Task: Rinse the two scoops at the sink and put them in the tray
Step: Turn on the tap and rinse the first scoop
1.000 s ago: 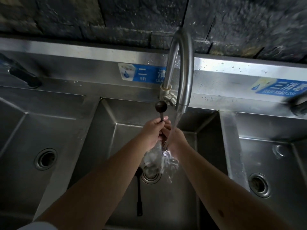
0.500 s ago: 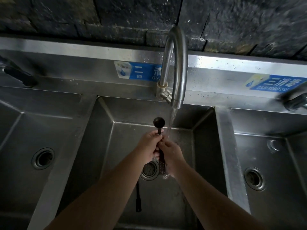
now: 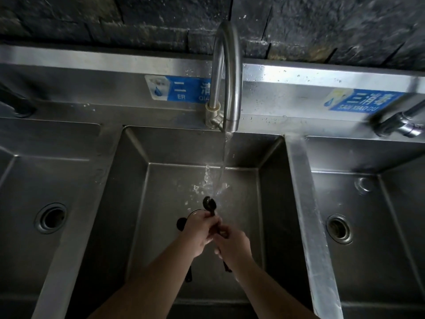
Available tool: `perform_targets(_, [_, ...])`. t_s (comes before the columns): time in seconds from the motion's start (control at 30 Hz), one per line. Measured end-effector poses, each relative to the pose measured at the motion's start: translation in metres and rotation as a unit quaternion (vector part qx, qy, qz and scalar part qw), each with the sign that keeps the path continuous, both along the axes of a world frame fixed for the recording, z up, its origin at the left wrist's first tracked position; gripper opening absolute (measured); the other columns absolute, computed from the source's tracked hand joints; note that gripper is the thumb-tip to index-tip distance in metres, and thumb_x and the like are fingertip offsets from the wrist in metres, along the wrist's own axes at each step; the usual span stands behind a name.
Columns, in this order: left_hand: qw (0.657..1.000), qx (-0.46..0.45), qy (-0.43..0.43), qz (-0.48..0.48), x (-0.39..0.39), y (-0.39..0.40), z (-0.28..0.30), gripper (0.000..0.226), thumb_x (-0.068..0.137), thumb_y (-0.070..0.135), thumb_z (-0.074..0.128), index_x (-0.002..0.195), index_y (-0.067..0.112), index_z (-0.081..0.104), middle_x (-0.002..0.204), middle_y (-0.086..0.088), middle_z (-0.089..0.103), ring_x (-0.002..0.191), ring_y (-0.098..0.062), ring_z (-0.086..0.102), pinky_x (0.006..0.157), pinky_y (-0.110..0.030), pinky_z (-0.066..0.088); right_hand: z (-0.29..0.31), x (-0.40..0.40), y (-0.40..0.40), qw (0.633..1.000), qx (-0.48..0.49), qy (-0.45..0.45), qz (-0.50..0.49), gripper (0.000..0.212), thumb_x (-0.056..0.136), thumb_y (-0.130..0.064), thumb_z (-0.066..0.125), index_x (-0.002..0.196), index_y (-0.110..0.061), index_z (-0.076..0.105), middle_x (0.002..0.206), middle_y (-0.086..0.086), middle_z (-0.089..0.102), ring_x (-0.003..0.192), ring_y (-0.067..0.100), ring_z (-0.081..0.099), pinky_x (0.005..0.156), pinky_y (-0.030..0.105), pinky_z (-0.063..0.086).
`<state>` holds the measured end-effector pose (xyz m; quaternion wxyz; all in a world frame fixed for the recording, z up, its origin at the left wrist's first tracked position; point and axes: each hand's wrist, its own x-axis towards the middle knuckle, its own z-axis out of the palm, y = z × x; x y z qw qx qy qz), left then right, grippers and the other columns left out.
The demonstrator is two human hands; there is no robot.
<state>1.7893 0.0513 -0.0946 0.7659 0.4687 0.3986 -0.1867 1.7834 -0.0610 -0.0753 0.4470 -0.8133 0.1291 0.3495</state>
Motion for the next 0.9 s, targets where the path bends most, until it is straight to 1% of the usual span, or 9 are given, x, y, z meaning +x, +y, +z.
perform_targets(0.13, [0.999, -0.020, -0.013, -0.021, -0.005, 0.003, 0.001, 0.014, 0.096, 0.010, 0.052, 0.089, 0.002, 0.061, 0.068, -0.009, 0.058, 0.047, -0.016, 0.052, 0.042, -0.027, 0.041, -0.001, -0.004, 0.002, 0.986, 0.096, 0.090, -0.106, 0.021, 0.094, -0.017, 0.057, 0.081, -0.021, 0.073, 0.061, 0.001, 0.071, 0.051, 0.010, 0.060, 0.050, 0.023, 0.049])
perform_targets(0.2, [0.999, -0.032, -0.016, -0.036, -0.004, 0.005, -0.001, 0.016, 0.097, 0.012, 0.050, 0.092, 0.001, 0.060, 0.066, -0.009, 0.057, 0.040, -0.017, 0.045, 0.035, -0.027, 0.036, -0.001, 0.000, 0.004, 0.973, 0.139, 0.113, -0.146, 0.024, 0.095, -0.010, 0.051, 0.084, -0.014, 0.073, 0.062, 0.004, 0.068, 0.052, 0.014, 0.059, 0.048, 0.025, 0.047])
perform_targets(0.3, [0.997, -0.065, -0.023, -0.040, 0.003, 0.010, -0.001, 0.017, 0.098, 0.013, 0.046, 0.101, 0.002, 0.060, 0.069, -0.008, 0.062, 0.040, -0.017, 0.040, 0.033, -0.026, 0.033, 0.001, 0.009, 0.009, 0.960, 0.179, 0.127, -0.174, 0.025, 0.097, -0.009, 0.049, 0.093, -0.014, 0.073, 0.066, 0.005, 0.068, 0.054, 0.015, 0.059, 0.051, 0.028, 0.047])
perform_targets(0.4, [0.996, -0.073, -0.043, -0.030, 0.017, 0.014, 0.004, 0.018, 0.097, 0.009, 0.046, 0.108, 0.006, 0.061, 0.079, -0.008, 0.065, 0.040, -0.014, 0.041, 0.033, -0.024, 0.033, 0.008, 0.022, 0.013, 0.957, 0.202, 0.115, -0.171, 0.025, 0.098, -0.011, 0.047, 0.099, -0.015, 0.072, 0.068, 0.005, 0.067, 0.055, 0.013, 0.058, 0.053, 0.028, 0.045])
perform_targets(0.47, [0.996, -0.062, -0.059, -0.022, 0.029, 0.016, 0.012, 0.020, 0.096, 0.005, 0.046, 0.109, 0.008, 0.061, 0.082, -0.009, 0.064, 0.041, -0.013, 0.039, 0.033, -0.022, 0.033, 0.013, 0.033, 0.016, 0.956, 0.215, 0.095, -0.178, 0.026, 0.099, -0.006, 0.045, 0.099, -0.011, 0.070, 0.069, 0.007, 0.066, 0.055, 0.014, 0.057, 0.053, 0.030, 0.044])
perform_targets(0.63, [0.997, -0.025, -0.078, -0.004, 0.060, 0.026, 0.029, 0.039, 0.094, 0.004, 0.050, 0.131, 0.016, 0.051, 0.076, -0.011, 0.062, 0.046, -0.015, 0.041, 0.039, -0.024, 0.031, 0.028, 0.064, 0.029, 0.943, 0.260, 0.081, -0.191, 0.026, 0.099, -0.002, 0.044, 0.103, -0.009, 0.069, 0.066, 0.005, 0.063, 0.055, 0.014, 0.054, 0.055, 0.028, 0.040])
perform_targets(0.73, [0.994, -0.003, -0.109, -0.014, 0.079, 0.036, 0.039, 0.043, 0.093, 0.005, 0.053, 0.135, 0.010, 0.049, 0.076, -0.009, 0.065, 0.047, -0.014, 0.048, 0.039, -0.026, 0.034, 0.038, 0.084, 0.036, 0.939, 0.283, 0.068, -0.180, 0.022, 0.099, -0.005, 0.046, 0.101, -0.005, 0.068, 0.075, 0.010, 0.065, 0.058, 0.014, 0.056, 0.056, 0.027, 0.042])
perform_targets(0.83, [0.989, 0.015, -0.146, -0.015, 0.098, 0.046, 0.056, 0.040, 0.094, 0.005, 0.053, 0.133, 0.011, 0.051, 0.075, -0.007, 0.067, 0.049, -0.014, 0.053, 0.039, -0.027, 0.035, 0.050, 0.104, 0.045, 0.940, 0.293, 0.055, -0.168, 0.020, 0.098, -0.009, 0.049, 0.098, -0.005, 0.069, 0.082, 0.012, 0.067, 0.061, 0.013, 0.058, 0.059, 0.027, 0.046])
perform_targets(0.9, [0.986, 0.012, -0.164, 0.003, 0.110, 0.052, 0.069, 0.036, 0.091, 0.003, 0.054, 0.119, 0.025, 0.061, 0.081, -0.006, 0.073, 0.048, -0.011, 0.056, 0.038, -0.026, 0.036, 0.061, 0.117, 0.055, 0.938, 0.302, 0.038, -0.163, 0.020, 0.097, -0.009, 0.051, 0.092, -0.007, 0.070, 0.078, 0.009, 0.068, 0.061, 0.013, 0.059, 0.060, 0.026, 0.047])
